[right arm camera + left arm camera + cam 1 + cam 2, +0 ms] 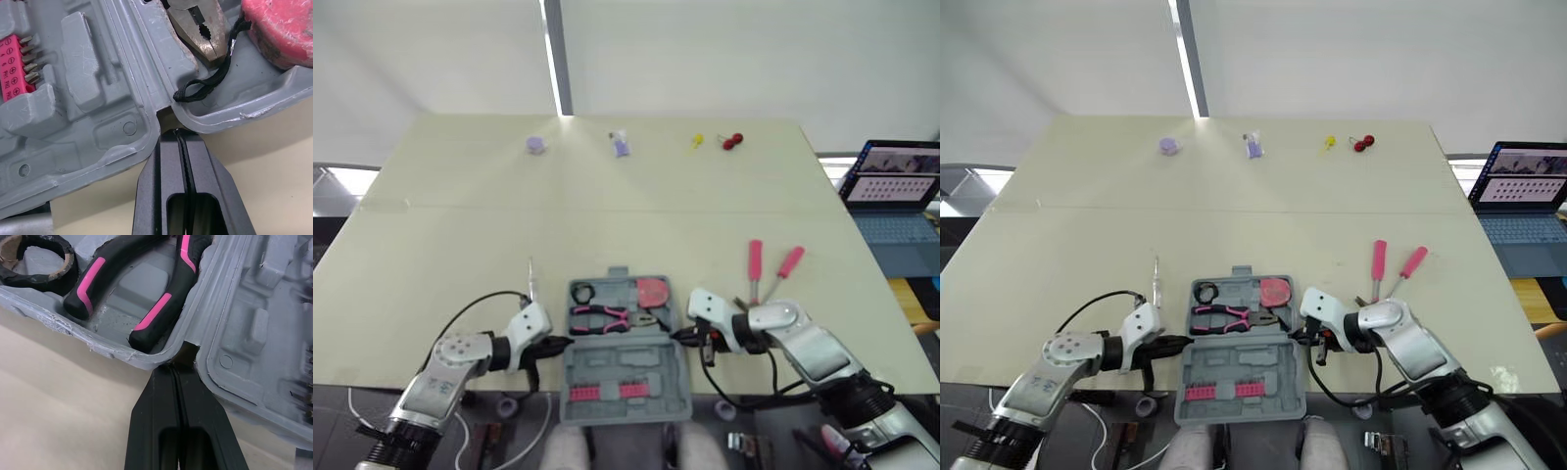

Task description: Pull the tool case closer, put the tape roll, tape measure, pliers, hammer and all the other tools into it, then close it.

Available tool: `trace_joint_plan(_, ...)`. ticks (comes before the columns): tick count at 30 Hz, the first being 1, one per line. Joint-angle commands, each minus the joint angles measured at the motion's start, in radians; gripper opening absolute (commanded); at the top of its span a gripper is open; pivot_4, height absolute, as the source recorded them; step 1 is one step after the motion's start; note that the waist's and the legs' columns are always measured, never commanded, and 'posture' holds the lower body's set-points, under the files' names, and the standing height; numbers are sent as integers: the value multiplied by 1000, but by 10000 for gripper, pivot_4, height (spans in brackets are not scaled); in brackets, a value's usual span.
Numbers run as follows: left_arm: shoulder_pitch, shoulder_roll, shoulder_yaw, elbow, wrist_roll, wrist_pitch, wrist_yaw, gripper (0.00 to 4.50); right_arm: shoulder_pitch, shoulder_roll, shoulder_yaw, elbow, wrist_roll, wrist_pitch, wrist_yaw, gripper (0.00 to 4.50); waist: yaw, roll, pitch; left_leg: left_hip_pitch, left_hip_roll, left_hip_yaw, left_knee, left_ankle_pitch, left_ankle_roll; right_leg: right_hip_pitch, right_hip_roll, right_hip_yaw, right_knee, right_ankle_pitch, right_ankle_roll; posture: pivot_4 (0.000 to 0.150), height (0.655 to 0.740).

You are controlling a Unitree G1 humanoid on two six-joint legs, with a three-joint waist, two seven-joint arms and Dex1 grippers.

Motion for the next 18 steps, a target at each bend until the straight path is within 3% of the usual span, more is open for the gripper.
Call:
trace_joint_plan(1,-38,-17,-15,3,10,-6,6,0,-16,17,-23,-18,10,-7,-8,330,0,0,0,0,0,0,0,0,0,0,0,0,0,0,0,1500,7400)
trace_joint_plan(18,-190,-75,-38,155,79,-68,33,0,-80,55,-63,84,-21,-37,-48,330,0,0,0,0,0,-1,2,0,1,6,0,-1,3,0,0,1500,7400)
